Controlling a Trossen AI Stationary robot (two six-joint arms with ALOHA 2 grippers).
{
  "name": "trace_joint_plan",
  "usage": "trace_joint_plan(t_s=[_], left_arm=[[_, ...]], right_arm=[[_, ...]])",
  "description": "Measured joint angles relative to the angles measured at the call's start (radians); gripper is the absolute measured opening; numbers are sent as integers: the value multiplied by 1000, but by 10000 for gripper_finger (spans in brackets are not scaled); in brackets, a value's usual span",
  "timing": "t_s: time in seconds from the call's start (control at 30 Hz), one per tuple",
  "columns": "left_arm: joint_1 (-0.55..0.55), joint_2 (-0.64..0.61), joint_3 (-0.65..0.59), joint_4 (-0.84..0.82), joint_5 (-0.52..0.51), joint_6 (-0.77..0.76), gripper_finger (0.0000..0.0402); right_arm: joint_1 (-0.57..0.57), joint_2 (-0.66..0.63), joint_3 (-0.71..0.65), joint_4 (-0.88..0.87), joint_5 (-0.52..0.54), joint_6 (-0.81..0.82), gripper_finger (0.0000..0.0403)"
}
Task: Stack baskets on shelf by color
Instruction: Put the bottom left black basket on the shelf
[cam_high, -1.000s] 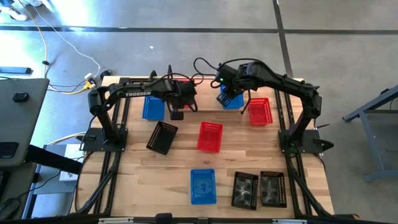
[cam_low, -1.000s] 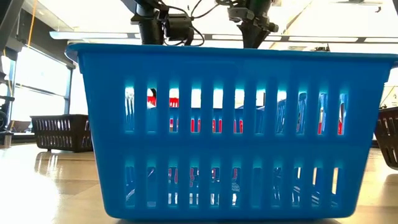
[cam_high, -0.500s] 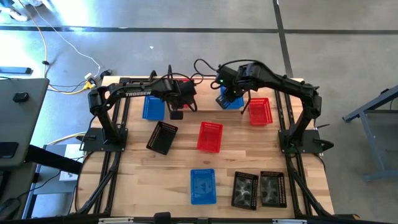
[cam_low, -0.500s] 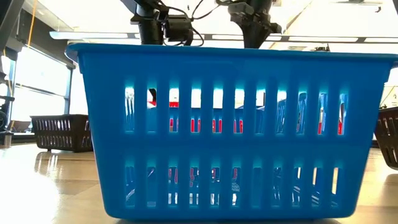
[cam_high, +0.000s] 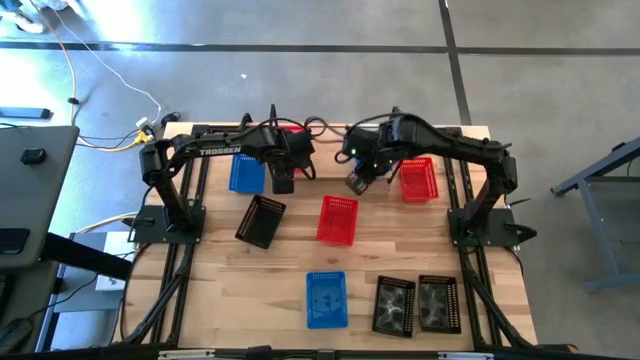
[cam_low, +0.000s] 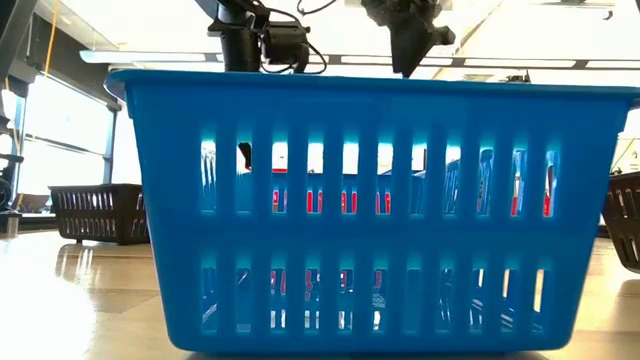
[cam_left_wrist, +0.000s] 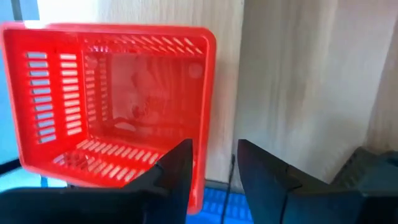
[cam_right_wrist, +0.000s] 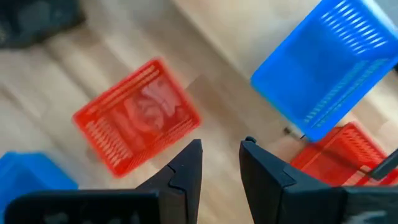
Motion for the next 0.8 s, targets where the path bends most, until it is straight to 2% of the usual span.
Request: trace_joint_plan(t_s=[0.3, 0.53, 0.8], left_arm=[[-46, -85, 0, -26, 4, -4, 116], [-121, -174, 0, -31, 19, -81, 115], [-210, -243, 0, -39, 19, -174, 115]], right_arm=[[159, 0, 0, -20, 11, 23, 94], [303, -1, -10, -21, 18, 76, 94], [463, -1, -68, -18, -61, 164, 94]])
